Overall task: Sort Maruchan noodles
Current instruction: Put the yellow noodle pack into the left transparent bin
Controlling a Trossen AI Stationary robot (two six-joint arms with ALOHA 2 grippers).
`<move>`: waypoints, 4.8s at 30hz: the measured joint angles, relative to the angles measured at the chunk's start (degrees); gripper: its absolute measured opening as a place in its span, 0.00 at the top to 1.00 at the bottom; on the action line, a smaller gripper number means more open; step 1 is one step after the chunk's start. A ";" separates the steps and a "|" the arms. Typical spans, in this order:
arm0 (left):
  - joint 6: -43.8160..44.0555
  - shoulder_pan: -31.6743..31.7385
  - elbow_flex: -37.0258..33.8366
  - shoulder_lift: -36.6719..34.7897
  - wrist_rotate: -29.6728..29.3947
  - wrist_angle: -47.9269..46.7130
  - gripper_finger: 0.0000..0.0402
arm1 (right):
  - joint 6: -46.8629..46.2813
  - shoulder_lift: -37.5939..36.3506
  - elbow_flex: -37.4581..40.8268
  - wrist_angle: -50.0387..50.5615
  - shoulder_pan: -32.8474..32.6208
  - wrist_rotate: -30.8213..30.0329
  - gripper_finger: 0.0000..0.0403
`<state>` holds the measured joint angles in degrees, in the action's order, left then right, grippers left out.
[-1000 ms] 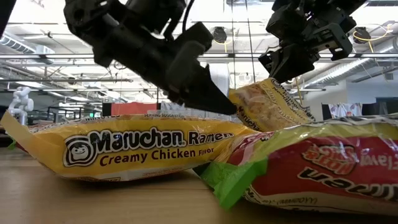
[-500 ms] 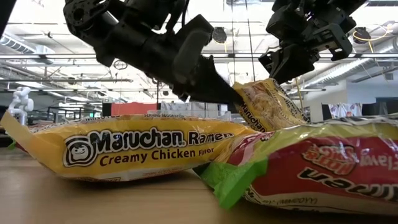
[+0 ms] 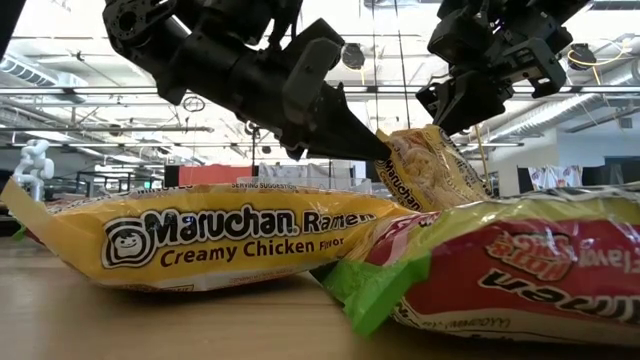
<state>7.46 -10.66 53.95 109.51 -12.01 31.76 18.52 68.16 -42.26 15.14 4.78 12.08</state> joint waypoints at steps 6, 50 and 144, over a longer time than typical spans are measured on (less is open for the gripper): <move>1.71 0.42 0.00 0.00 0.00 0.03 0.99 | 0.14 0.00 0.00 0.00 0.00 -0.06 1.00; -2.83 4.62 -0.02 -2.65 -2.14 7.80 1.00 | 1.75 -0.04 -0.22 -3.74 0.11 -5.62 1.00; -13.79 15.58 -0.02 -11.84 -9.08 7.98 1.00 | 4.87 -1.44 -6.97 -14.29 9.14 -9.27 0.80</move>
<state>-6.33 4.92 53.93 97.67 -21.09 39.74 23.40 66.72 -49.23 0.84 13.91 2.81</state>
